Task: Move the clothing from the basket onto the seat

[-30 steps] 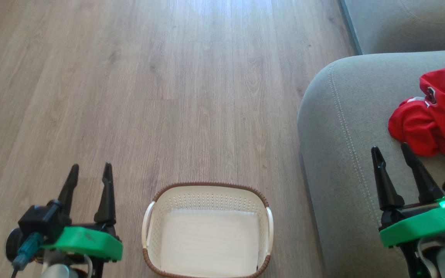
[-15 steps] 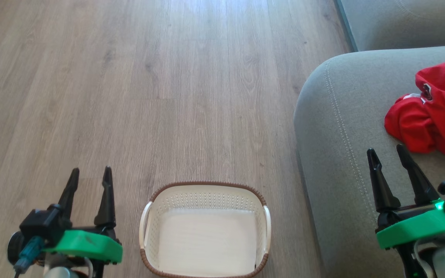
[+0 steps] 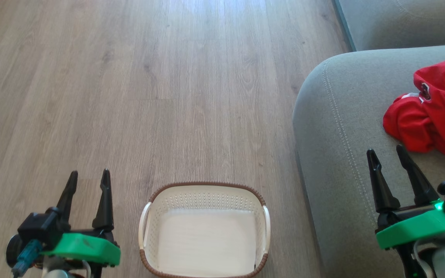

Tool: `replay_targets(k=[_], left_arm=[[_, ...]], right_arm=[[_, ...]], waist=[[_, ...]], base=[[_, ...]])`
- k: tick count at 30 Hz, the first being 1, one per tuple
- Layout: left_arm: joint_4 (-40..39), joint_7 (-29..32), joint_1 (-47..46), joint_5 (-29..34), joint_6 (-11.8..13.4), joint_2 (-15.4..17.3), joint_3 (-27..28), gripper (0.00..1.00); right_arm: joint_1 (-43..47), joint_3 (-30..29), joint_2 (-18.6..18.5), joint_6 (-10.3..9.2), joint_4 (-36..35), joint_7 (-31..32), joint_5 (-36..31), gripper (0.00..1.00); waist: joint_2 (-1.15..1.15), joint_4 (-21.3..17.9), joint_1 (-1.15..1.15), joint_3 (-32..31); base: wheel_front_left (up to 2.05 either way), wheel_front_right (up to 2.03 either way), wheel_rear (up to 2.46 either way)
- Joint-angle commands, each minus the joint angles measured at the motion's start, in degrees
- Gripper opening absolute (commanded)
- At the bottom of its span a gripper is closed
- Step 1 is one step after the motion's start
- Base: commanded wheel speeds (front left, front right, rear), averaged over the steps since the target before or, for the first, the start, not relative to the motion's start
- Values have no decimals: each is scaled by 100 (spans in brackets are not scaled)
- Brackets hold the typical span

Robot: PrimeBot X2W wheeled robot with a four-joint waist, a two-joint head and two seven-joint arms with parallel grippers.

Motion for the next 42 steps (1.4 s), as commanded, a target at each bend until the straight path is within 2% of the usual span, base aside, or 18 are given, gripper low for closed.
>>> replay_targets(k=[1,23,24,28,42], left_arm=[[-157,-71,-198,67,-42,18,271,100],[-14,-71,-220,258,-365,-201,504,100],[176,3,23,202,-363,-234,238,0],[516,22,127,172,-366,-318,156,0],[577,237,21,-576,-465,-397,334,0]], right_arm=[[-121,88,-83,41,-181,-42,5,100],[-146,126,-55,41,-137,-46,23,100],[-2,27,4,-2,57,0,0,0],[82,79,93,-6,427,6,22,0],[-11,16,154,-2,531,149,771,0]], waist=[[0,-2,0,-1],[0,-58,0,40],[0,-59,0,41],[0,-60,0,42],[0,-66,0,44]], base=[[0,0,0],[0,0,0],[0,0,0],[0,0,0],[0,0,0]])
